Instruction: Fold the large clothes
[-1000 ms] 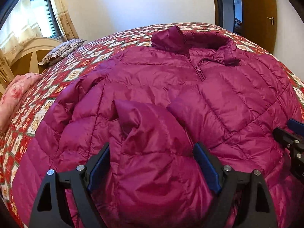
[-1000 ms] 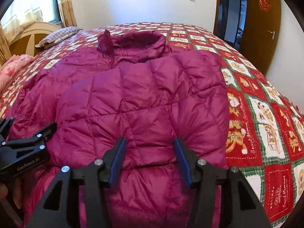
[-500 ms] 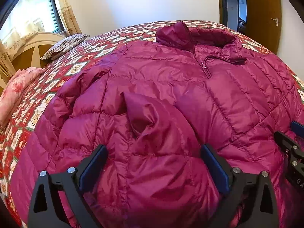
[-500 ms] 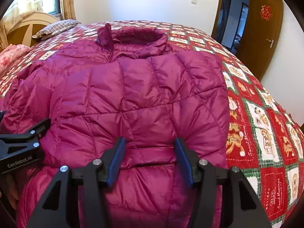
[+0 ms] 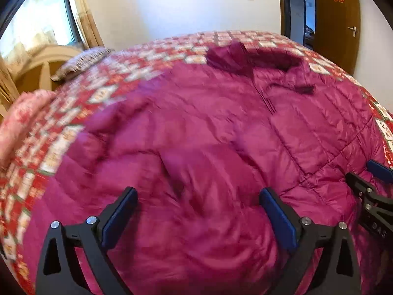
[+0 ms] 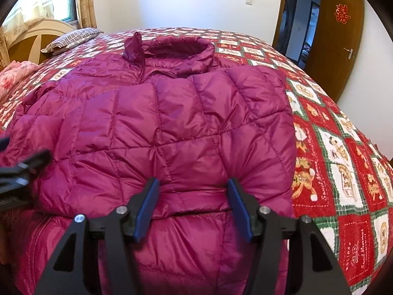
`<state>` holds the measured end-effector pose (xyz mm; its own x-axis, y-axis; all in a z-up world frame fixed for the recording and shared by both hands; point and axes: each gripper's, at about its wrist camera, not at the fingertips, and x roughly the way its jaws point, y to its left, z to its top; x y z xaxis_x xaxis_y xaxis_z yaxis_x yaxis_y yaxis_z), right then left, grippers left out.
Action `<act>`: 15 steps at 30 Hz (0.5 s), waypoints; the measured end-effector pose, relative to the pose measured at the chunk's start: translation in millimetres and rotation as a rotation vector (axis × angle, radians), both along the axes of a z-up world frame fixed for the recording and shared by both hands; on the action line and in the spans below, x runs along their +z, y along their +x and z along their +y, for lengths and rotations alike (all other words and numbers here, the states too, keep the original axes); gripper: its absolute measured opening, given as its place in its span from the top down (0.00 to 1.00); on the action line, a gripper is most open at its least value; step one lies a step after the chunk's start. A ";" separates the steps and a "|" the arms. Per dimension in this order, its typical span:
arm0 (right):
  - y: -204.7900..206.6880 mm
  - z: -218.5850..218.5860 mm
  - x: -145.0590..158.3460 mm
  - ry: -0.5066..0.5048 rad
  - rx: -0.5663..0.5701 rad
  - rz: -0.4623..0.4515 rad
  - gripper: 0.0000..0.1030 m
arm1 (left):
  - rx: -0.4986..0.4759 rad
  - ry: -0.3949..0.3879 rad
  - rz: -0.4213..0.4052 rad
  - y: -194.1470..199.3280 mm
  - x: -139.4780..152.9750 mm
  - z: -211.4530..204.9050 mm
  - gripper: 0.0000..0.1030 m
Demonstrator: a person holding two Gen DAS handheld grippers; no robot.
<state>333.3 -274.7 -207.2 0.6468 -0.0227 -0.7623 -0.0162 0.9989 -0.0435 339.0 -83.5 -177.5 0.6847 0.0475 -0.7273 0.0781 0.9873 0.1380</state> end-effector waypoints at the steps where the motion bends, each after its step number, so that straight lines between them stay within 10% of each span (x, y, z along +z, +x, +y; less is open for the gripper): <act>1: -0.3 1.2 0.1 -0.005 0.002 0.000 0.35 | 0.002 -0.001 -0.020 -4.7 9.4 8.4 0.03; 8: -11.0 -7.1 15.6 0.061 -0.018 0.001 0.16 | 0.136 0.068 -0.108 -38.0 53.5 113.2 0.03; 15: -45.8 0.3 42.8 0.130 0.012 -0.093 0.12 | 0.314 0.088 0.012 -56.1 19.1 215.1 0.03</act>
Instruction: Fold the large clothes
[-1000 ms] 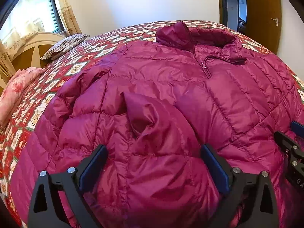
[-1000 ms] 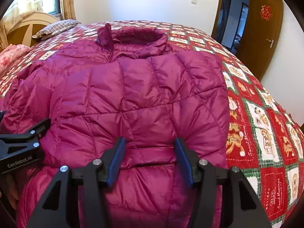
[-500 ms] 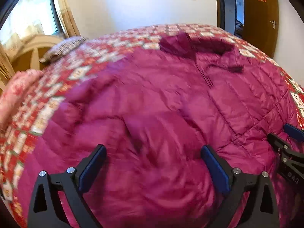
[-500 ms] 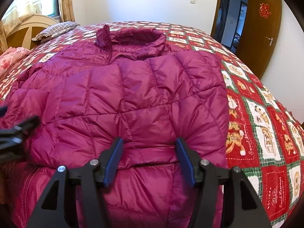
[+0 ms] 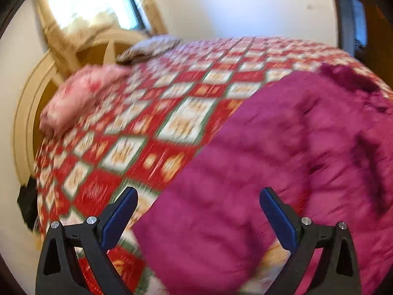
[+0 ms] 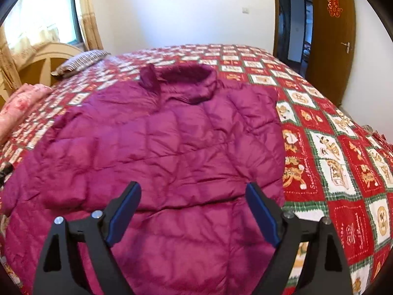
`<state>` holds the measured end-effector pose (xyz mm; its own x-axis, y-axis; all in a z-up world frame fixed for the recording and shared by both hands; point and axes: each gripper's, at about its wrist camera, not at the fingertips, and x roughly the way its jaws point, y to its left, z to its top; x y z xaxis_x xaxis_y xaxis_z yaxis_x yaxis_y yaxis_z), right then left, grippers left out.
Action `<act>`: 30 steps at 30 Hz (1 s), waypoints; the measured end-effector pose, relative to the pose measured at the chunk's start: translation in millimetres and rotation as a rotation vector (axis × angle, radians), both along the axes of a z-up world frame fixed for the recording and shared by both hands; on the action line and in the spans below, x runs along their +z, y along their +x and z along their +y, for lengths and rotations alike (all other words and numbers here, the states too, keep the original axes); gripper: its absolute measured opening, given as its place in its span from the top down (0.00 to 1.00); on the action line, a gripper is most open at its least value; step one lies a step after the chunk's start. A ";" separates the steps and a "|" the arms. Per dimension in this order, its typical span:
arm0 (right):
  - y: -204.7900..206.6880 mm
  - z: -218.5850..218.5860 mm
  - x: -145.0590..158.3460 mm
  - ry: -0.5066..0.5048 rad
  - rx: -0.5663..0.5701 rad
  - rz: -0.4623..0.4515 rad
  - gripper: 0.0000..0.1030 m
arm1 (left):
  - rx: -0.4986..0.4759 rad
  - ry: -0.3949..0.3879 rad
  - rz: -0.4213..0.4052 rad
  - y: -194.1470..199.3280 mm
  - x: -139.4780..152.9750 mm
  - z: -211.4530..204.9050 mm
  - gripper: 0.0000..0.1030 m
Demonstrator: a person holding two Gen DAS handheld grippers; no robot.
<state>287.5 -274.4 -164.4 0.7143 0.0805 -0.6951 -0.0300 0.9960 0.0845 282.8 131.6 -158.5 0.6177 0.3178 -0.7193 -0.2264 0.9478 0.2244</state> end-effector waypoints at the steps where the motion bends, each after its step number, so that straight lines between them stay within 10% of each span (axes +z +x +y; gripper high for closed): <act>1: -3.6 2.5 0.4 0.003 0.007 -0.005 0.12 | 0.011 -0.019 0.018 -1.4 -6.3 6.9 0.03; 9: -22.5 8.6 -7.9 0.013 0.025 -0.021 0.12 | 0.064 -0.167 0.066 -2.6 -41.3 34.2 0.07; 12: -22.3 4.7 -9.9 0.029 0.011 -0.018 0.12 | 0.016 -0.147 0.055 0.8 -34.1 29.1 0.63; 15: -22.8 1.0 -10.1 0.048 -0.003 -0.020 0.12 | 0.003 -0.143 0.031 2.2 -20.0 29.9 0.75; 30: -22.6 -8.9 -22.0 0.097 -0.026 0.003 0.12 | -0.128 -0.004 -0.335 -10.1 123.8 -50.3 0.81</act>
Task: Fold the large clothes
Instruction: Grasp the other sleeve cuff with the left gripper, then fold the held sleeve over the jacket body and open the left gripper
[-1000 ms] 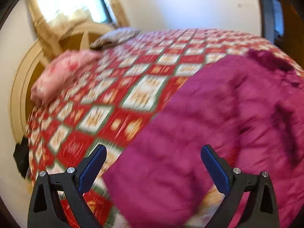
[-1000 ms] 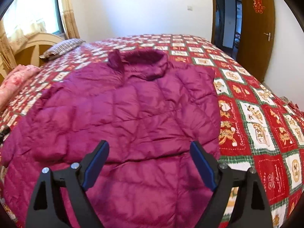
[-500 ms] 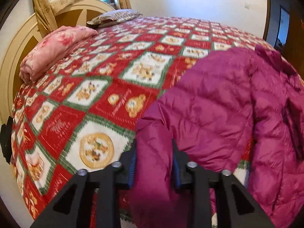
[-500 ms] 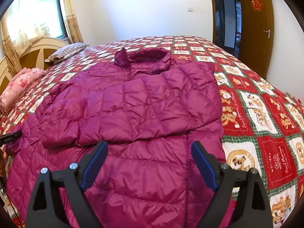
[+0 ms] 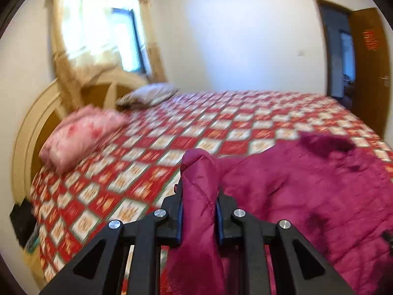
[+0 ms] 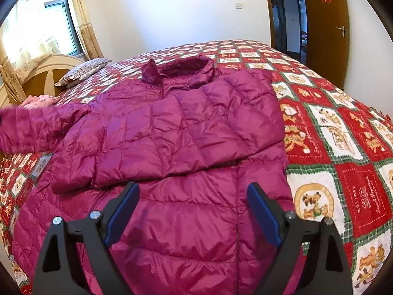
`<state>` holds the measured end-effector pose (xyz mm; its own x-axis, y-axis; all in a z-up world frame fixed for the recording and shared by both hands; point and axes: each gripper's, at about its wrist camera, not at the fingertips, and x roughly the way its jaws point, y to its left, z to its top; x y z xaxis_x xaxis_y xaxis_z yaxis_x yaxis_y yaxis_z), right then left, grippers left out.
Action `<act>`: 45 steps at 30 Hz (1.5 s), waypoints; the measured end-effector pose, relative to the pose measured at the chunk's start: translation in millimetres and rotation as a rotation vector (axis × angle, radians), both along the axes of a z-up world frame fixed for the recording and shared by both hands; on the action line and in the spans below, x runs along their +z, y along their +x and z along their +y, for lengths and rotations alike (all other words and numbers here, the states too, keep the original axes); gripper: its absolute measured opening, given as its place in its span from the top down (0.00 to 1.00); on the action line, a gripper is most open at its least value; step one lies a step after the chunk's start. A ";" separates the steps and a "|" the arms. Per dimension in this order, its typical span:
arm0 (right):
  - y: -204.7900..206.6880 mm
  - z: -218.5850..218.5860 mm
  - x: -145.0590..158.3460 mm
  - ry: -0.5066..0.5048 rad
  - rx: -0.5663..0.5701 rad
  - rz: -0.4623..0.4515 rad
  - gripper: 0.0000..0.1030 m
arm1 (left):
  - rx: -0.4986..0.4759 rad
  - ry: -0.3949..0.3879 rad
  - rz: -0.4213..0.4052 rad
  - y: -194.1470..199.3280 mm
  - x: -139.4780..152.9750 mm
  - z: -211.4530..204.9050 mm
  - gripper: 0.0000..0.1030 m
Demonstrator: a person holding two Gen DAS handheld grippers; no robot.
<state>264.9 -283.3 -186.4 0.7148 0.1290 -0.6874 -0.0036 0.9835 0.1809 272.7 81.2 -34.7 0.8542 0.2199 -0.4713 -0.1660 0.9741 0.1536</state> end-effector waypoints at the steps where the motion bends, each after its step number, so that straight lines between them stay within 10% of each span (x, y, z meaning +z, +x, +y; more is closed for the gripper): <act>1: -0.4 -0.4 -1.1 0.003 -0.002 0.002 0.12 | -0.026 0.005 -0.015 -0.2 6.7 -12.7 0.81; 16: -1.9 -10.6 -13.7 0.061 -0.028 0.023 0.11 | -0.378 0.103 0.017 12.3 -34.4 -224.3 0.76; 21: -2.7 -11.4 -14.4 0.064 -0.032 0.020 0.09 | -0.419 0.107 0.046 14.2 -40.8 -254.2 0.42; 24: -3.6 -13.7 -14.2 0.076 -0.037 0.015 0.08 | -0.414 0.127 -0.016 2.0 -33.9 -251.1 0.18; 33: -20.2 -35.6 8.4 0.153 -0.116 -0.043 0.10 | -0.240 0.159 0.016 19.3 -52.6 -169.6 0.15; 38: -6.8 -18.2 38.4 0.108 -0.024 -0.038 0.39 | -0.079 0.145 0.153 47.8 -99.6 -106.7 0.15; 45: 39.4 33.0 27.9 0.077 0.132 0.049 0.54 | 0.034 0.119 0.258 58.3 -151.8 -65.8 0.15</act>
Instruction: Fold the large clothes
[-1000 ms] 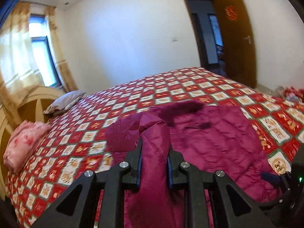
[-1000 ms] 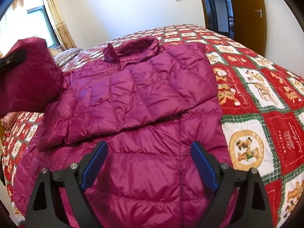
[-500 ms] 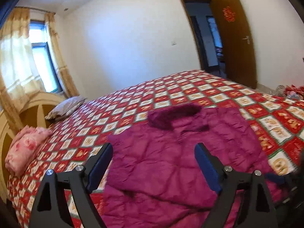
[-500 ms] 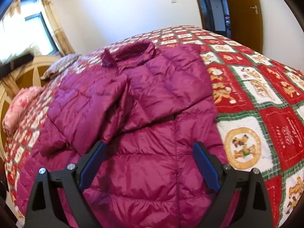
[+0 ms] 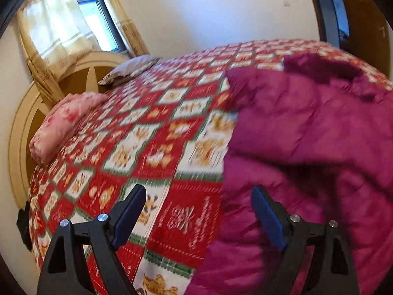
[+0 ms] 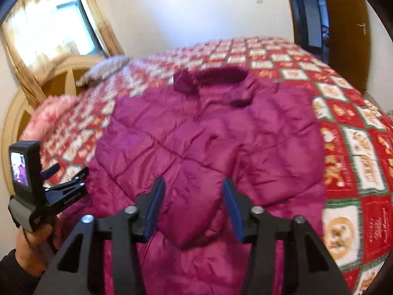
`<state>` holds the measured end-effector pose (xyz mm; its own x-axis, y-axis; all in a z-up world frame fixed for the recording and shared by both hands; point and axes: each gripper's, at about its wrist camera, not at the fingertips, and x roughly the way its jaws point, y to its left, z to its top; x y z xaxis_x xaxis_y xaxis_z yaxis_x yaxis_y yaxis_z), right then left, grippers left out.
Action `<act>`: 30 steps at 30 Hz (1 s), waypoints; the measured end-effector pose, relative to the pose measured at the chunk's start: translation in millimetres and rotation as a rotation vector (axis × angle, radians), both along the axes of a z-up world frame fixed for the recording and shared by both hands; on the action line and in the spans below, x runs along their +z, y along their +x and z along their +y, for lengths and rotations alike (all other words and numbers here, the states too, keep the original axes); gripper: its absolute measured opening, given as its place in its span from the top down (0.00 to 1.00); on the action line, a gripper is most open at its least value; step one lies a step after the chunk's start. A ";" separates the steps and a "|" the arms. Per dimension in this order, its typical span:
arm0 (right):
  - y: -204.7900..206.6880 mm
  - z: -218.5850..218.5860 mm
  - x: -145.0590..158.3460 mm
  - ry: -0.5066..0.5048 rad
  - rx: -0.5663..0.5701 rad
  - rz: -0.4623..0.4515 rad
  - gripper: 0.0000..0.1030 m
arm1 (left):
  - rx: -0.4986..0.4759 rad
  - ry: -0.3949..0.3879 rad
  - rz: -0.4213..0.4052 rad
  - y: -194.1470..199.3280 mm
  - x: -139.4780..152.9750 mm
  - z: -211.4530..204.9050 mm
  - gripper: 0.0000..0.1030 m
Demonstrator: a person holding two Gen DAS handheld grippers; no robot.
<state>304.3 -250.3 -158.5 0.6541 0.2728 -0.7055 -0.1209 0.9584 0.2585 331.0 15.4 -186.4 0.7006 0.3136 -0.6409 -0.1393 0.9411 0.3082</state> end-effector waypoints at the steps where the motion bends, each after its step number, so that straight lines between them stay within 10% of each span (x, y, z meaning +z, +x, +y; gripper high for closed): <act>1: 4.1 3.2 -7.0 -0.016 -0.001 0.021 0.54 | 0.007 0.003 0.007 -0.2 -5.6 1.9 0.15; 10: 10.8 2.8 -35.7 -0.100 0.017 0.085 0.58 | -0.013 -0.038 0.067 4.2 -4.8 8.1 0.15; 19: 10.4 -3.7 9.1 -0.005 -0.025 -0.015 0.58 | -0.091 -0.096 -0.047 34.3 73.7 -29.6 0.15; 30: 35.9 5.9 -27.8 -0.045 -0.005 0.034 0.63 | -0.111 -0.036 0.065 72.4 -3.5 -84.6 0.14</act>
